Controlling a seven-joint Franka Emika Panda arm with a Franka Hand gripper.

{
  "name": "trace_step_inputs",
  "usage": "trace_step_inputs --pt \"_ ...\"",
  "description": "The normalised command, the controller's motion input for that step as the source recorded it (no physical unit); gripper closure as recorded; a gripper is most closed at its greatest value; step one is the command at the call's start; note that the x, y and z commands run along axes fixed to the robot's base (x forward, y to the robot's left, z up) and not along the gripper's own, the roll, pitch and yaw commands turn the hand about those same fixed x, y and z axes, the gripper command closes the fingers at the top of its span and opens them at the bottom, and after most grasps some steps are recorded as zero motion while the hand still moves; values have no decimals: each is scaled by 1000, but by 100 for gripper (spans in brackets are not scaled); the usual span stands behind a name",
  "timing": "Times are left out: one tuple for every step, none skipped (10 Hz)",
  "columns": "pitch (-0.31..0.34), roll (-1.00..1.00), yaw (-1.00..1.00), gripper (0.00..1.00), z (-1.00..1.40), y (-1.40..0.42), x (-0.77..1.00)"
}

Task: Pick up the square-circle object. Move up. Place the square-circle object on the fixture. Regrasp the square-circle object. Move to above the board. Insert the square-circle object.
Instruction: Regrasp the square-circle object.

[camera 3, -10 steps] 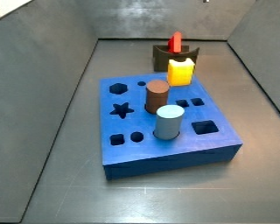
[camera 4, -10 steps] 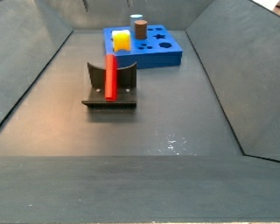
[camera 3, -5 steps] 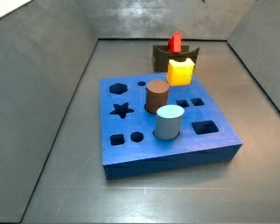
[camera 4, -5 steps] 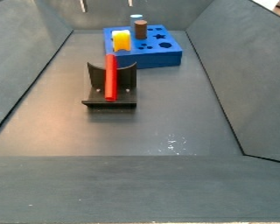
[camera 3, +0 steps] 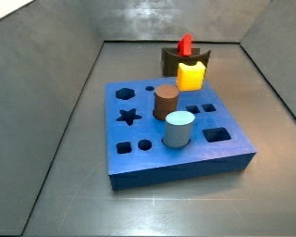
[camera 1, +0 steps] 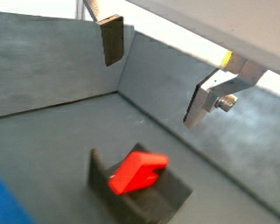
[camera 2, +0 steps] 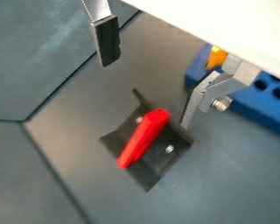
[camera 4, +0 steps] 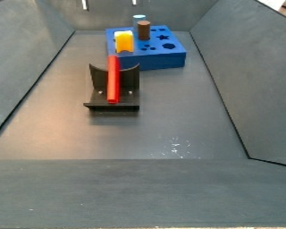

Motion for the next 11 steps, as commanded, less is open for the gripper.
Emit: trace_step_inputs --pt "28 1000 54 0 -6 -25 38" --pt "45 1000 60 0 -12 -26 58" --pt "63 1000 68 0 -8 -30 72" --pt "96 1000 82 0 -6 -35 84" --pt "125 1000 103 0 -12 -37 93" --pt "131 786 120 0 -17 -38 95" --pt "125 658 128 0 -12 -40 95" --pt "108 408 143 0 -14 -41 92" --pt "79 251 156 0 -6 -23 82" --pt "12 239 92 0 -1000 76 31" --pt "-8 224 91 0 -1000 76 33"
